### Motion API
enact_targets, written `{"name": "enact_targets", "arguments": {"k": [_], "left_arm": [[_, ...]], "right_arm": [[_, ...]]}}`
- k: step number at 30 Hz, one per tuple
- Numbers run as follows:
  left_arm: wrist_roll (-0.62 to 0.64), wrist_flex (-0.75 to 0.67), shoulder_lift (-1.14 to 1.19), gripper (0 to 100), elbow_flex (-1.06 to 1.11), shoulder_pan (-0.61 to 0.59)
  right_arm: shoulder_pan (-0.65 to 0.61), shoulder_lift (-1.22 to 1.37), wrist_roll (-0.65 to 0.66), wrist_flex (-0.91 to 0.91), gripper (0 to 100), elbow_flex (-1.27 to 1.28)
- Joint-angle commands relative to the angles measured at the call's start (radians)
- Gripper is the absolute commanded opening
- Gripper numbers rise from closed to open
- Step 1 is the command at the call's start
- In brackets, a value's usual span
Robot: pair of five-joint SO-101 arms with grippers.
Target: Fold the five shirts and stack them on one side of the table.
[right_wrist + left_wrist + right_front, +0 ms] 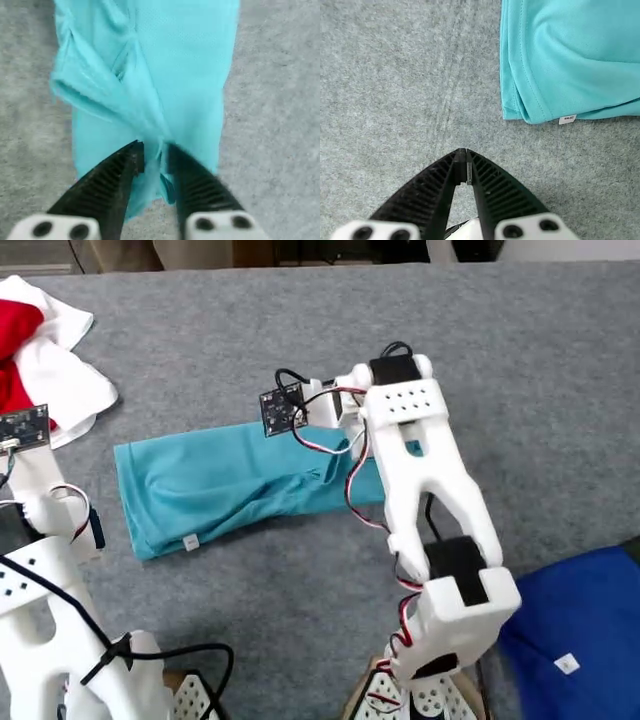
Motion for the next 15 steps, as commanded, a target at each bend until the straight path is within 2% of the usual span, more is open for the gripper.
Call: {"name": "enact_targets", "arguments": {"k": [1,3,10,15], "left_arm": [[0.0,0.0,-0.018,2,-0.006,-0.003],[0.0,0.0,-0.018,2,-0.006,-0.003],[0.0,0.005,-0.018,2,-0.006,-0.008],[0.006,-0.005,-0.012,2,-0.006,-0.008]], "right_arm": [[-0.004,-0.001,-0.014,0.02,30.8,-0.07],[0.001,-0.012,-0.014,0.018,34.5,-0.07],[0.007,-0.07,-0.06,0.028,32.0,-0.068],[-0.001,-0.191,-0.075,0.141,22.3,-0.068]]}}
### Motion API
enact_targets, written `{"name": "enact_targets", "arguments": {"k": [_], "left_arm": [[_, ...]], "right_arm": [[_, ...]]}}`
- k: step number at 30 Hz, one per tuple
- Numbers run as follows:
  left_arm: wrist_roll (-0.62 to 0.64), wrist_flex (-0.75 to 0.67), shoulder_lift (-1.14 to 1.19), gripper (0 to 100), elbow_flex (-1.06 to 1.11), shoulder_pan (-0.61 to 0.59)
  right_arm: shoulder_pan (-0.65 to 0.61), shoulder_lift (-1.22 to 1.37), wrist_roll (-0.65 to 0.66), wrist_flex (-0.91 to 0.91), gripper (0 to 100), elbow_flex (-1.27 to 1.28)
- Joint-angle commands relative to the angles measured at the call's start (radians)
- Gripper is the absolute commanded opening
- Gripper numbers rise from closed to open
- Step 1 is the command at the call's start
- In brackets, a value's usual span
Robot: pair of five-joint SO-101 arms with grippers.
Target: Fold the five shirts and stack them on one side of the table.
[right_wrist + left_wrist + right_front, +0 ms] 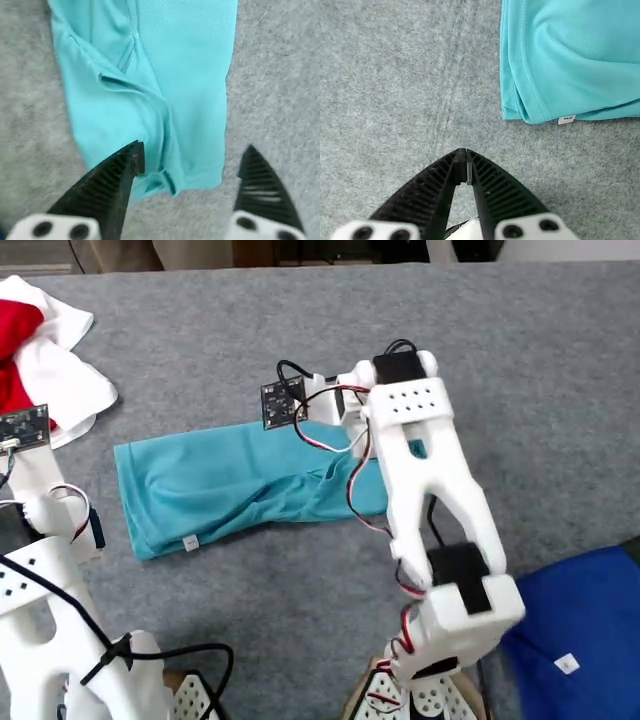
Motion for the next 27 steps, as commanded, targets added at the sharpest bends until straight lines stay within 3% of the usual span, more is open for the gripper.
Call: {"name": "enact_targets", "arguments": {"k": [1,5,10,17,22,27], "left_arm": [[0.012,-0.015,-0.01,2,-0.008,-0.006],[0.167,-0.12,0.019,2,-0.015,-0.005],[0.242,-0.149,0.286,17,-0.077,0.023],[0.269,-0.06,0.768,21,-0.402,0.08],[0.307,0.003,1.003,21,-0.675,0.095],[0.302,0.032,1.196,21,-0.796,0.11]], "right_arm": [[-0.001,-0.156,-0.014,0.087,19.3,-0.054],[0.007,-0.266,-0.13,0.183,12.4,-0.054],[0.108,-0.312,-0.347,0.218,23.5,-0.054],[0.232,-0.312,-0.361,0.319,25.7,-0.048],[0.292,-0.312,-0.361,0.319,25.6,-0.047],[0.311,-0.318,-0.361,0.319,25.6,-0.047]]}}
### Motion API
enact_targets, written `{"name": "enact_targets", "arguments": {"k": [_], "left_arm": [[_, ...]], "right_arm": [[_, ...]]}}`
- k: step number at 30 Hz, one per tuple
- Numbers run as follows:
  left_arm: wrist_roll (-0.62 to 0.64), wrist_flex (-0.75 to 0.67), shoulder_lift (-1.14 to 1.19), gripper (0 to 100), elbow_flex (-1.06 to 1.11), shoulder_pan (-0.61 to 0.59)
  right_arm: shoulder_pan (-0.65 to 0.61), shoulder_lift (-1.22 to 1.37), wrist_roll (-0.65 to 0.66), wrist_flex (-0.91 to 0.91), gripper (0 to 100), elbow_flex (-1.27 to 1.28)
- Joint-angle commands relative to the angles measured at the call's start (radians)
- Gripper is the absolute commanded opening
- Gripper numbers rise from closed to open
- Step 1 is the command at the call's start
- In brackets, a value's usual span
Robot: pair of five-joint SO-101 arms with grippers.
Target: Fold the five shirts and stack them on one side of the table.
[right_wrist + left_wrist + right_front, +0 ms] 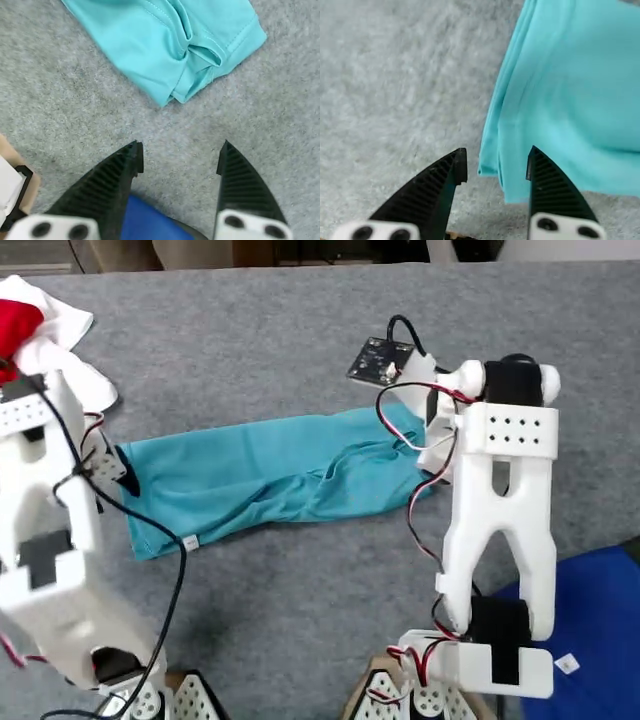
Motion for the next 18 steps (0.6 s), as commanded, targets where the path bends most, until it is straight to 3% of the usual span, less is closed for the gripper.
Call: {"name": "enact_targets", "arguments": {"k": [1,9,14,18], "left_arm": [[0.006,0.014,0.101,21,-0.1,0.014],[0.006,-0.058,0.3,20,-0.101,0.032],[0.006,-0.064,0.351,2,-0.112,0.034],[0.006,-0.063,0.371,2,-0.107,0.028]], "right_arm": [[0.021,-0.061,-0.014,0.009,25.6,-0.045],[0.021,-0.061,-0.012,0.009,25.6,-0.045],[0.021,-0.056,-0.012,0.006,25.6,-0.045],[0.018,-0.054,-0.012,0.003,25.6,-0.045]]}}
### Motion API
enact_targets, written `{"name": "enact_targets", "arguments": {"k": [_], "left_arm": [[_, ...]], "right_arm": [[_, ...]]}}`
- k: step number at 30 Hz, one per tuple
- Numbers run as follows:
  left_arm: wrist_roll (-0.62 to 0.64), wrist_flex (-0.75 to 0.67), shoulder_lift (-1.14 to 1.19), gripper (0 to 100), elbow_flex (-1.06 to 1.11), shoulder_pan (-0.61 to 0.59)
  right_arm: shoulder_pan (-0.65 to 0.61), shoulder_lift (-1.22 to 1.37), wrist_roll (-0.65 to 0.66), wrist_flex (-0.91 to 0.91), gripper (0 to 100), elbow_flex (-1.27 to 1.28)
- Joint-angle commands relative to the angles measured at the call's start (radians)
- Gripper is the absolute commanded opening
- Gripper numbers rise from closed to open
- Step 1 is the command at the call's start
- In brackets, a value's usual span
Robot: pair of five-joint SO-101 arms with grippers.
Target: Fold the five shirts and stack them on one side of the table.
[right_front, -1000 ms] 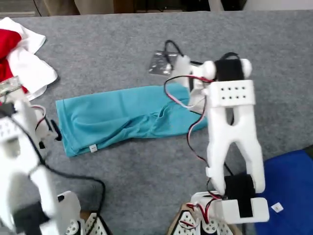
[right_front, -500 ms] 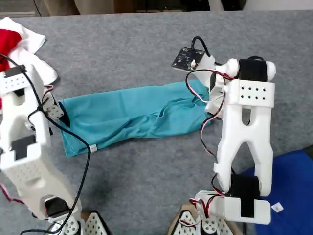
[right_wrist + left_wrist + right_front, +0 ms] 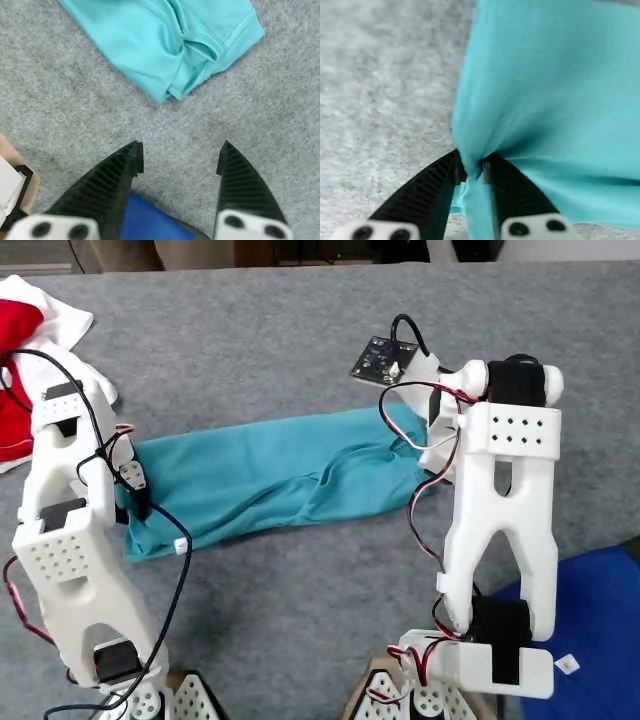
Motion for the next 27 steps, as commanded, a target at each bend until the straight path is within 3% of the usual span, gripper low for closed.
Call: {"name": "enact_targets", "arguments": {"k": [1,7,11,20,27], "left_arm": [[0.002,-0.025,0.025,2,0.002,-0.017],[0.003,0.005,0.022,2,-0.028,-0.072],[0.0,0.083,0.022,2,-0.153,-0.173],[-0.143,0.183,0.022,2,-0.453,-0.381],[-0.137,0.183,-0.002,2,-0.459,-0.318]], "right_arm": [[0.016,-0.054,-0.012,0.003,25.6,-0.045],[0.019,-0.054,-0.012,0.008,25.6,-0.045],[0.019,-0.056,-0.012,0.008,25.6,-0.045],[0.019,-0.053,-0.012,0.006,25.6,-0.044],[0.019,-0.053,-0.012,0.005,25.6,-0.044]]}}
